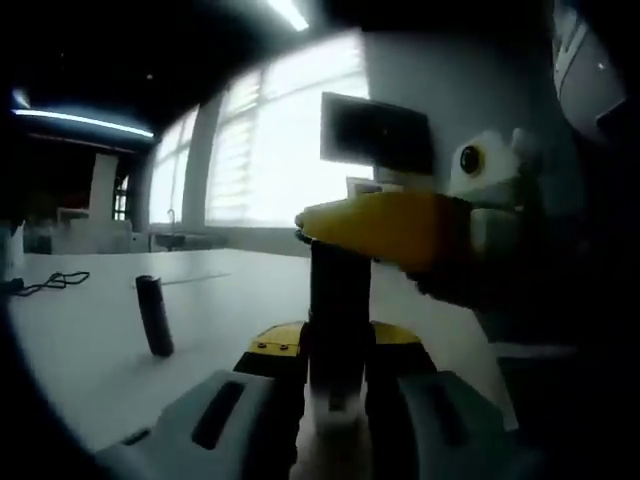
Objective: Pick up cosmetic bottle twist off cap place on table pick up cap screw tight cap place on table
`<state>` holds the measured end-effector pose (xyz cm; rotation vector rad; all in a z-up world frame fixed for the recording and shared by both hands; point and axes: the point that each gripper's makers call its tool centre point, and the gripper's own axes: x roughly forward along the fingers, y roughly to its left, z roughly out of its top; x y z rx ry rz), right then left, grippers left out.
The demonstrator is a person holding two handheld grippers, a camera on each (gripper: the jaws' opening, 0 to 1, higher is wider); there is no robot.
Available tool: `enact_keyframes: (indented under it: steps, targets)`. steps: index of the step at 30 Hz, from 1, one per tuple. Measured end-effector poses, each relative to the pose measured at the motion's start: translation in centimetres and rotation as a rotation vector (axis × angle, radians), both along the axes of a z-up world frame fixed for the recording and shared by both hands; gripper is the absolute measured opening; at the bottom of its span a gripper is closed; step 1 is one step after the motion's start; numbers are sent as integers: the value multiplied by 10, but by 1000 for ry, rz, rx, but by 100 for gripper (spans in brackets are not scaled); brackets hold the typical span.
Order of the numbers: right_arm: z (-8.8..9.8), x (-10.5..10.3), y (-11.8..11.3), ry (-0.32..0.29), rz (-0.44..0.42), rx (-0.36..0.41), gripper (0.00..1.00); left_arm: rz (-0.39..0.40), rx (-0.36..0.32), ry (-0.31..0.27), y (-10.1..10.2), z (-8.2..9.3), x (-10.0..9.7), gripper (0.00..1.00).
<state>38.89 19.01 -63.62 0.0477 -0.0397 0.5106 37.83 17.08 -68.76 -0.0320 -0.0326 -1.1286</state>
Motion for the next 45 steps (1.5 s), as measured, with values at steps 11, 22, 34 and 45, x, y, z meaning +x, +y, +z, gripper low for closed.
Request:
enact_keyframes:
  steps: [11, 22, 34, 45]
  targets:
    - [-11, 7, -6, 10, -137, -86, 26, 11, 22, -44, 1, 1, 1, 12]
    - [-13, 8, -6, 17, -126, -117, 16, 7, 14, -34, 1, 2, 6, 12]
    - [-13, 5, 2, 9, 51, -172, 16, -8, 4, -10, 1, 1, 8, 11]
    - [-13, -3, 10, 0, 291, -216, 16, -35, 5, -20, -1, 0, 5, 11]
